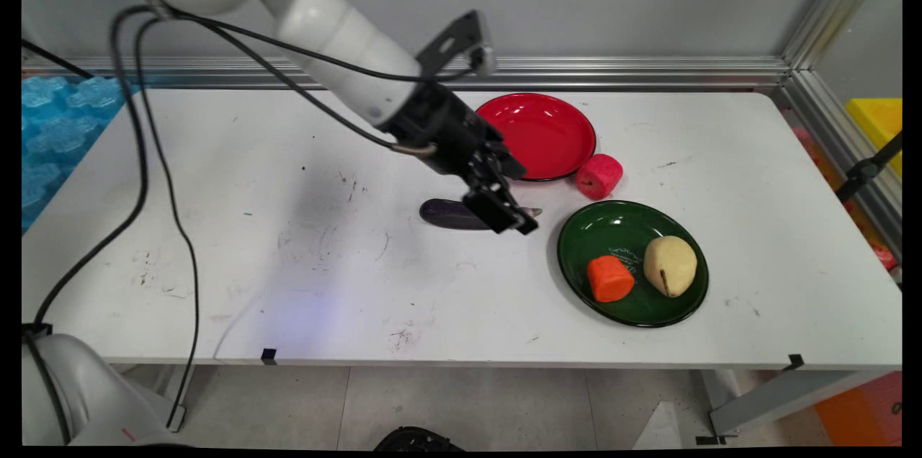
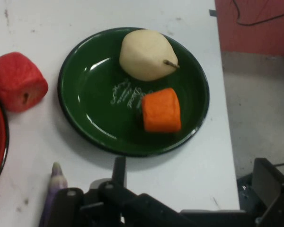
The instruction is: Pick up the mandarin from the green plate
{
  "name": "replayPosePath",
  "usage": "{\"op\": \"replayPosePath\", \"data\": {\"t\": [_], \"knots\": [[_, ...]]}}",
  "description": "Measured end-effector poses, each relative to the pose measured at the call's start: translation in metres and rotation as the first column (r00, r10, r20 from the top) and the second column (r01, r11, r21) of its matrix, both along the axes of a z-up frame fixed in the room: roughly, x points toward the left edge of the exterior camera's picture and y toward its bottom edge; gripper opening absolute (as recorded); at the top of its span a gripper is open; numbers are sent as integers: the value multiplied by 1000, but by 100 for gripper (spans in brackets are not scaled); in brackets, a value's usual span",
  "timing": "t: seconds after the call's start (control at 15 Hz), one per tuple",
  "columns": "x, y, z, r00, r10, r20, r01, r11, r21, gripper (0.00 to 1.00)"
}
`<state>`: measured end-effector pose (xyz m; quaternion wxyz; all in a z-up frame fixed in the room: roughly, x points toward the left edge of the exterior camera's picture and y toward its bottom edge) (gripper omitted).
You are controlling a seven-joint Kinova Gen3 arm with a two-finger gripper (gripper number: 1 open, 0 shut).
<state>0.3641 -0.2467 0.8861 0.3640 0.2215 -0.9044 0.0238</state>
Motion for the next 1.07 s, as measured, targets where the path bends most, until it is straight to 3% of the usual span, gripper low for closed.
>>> {"op": "replayPosePath", "data": {"t": [1.07], "knots": [[-125,-45,-86,992,30,122,-36,998,42,100]]}}
